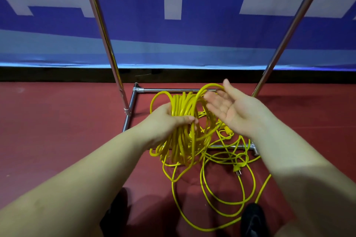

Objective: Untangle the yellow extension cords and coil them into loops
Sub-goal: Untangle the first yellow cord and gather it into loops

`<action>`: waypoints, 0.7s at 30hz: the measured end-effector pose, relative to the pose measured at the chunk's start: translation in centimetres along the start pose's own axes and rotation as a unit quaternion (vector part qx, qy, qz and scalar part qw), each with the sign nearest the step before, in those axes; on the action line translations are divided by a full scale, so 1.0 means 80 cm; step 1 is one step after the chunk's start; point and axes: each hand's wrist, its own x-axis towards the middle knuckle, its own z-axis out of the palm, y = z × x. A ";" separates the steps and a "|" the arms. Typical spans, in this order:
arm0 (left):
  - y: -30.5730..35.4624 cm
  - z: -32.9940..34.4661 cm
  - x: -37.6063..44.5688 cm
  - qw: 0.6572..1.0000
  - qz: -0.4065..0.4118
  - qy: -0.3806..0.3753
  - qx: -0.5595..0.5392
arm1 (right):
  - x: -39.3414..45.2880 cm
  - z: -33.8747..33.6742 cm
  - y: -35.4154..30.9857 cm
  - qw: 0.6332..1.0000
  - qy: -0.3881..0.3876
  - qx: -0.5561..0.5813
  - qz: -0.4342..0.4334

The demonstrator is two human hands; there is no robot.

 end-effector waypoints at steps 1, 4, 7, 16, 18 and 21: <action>0.000 -0.001 0.001 1.000 -0.001 0.010 -0.017 | -0.001 -0.002 0.004 0.990 -0.006 -0.139 -0.019; 0.002 -0.003 0.004 0.997 -0.002 0.052 -0.056 | -0.008 -0.004 0.025 0.845 -0.031 -0.526 -0.085; 0.006 -0.005 0.007 0.992 -0.006 0.079 -0.103 | -0.009 -0.002 0.047 0.764 -0.082 -0.624 -0.142; 0.027 -0.024 0.013 0.959 -0.005 0.165 -0.230 | -0.008 -0.001 0.054 0.742 -0.203 -0.634 -0.075; 0.034 -0.040 0.015 0.946 -0.009 0.180 -0.269 | -0.006 -0.015 0.055 0.654 -0.211 -0.725 -0.040; 0.037 -0.059 0.016 0.940 0.002 0.204 -0.275 | 0.003 -0.032 0.053 0.631 -0.169 -0.756 -0.046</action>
